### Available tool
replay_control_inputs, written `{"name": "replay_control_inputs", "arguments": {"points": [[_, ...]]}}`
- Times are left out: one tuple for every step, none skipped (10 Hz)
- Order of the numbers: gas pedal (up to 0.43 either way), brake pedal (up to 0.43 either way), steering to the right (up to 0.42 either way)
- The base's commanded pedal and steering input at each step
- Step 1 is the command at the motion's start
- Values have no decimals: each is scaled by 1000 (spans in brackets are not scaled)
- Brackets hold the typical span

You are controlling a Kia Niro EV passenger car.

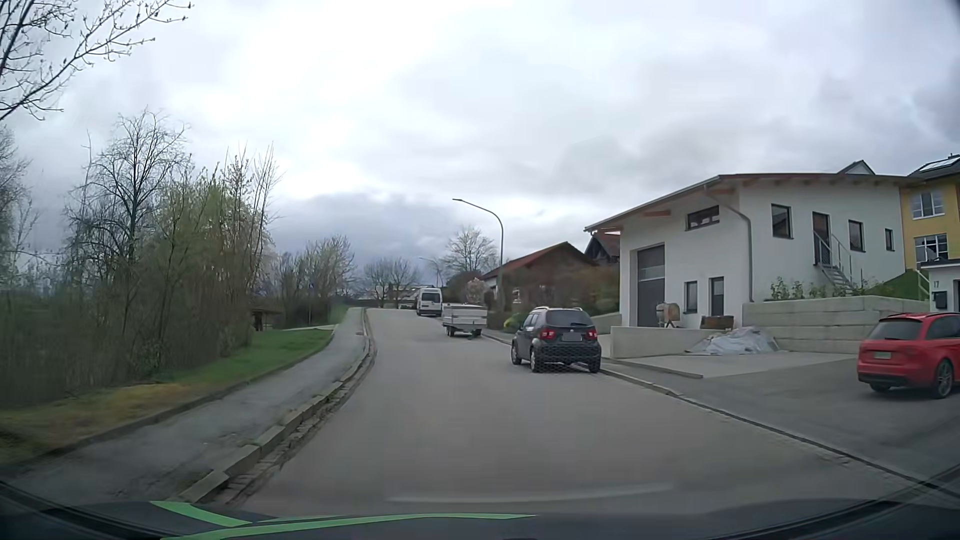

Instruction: Follow the waypoints while adhering to traffic rules and regulations

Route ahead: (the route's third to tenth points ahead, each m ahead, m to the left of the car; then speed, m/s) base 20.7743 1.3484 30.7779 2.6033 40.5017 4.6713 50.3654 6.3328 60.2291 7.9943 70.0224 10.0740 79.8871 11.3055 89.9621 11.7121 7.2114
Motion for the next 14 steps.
{"name": "replay_control_inputs", "arguments": {"points": [[157, 0, -34], [157, 0, -34], [157, 0, -34], [157, 0, -33], [157, 0, -33], [157, 0, -33], [157, 0, -32], [157, 0, -32], [157, 0, -30], [157, 0, -30], [157, 0, -30], [157, 0, -30], [157, 0, -30], [157, 0, -30]]}}
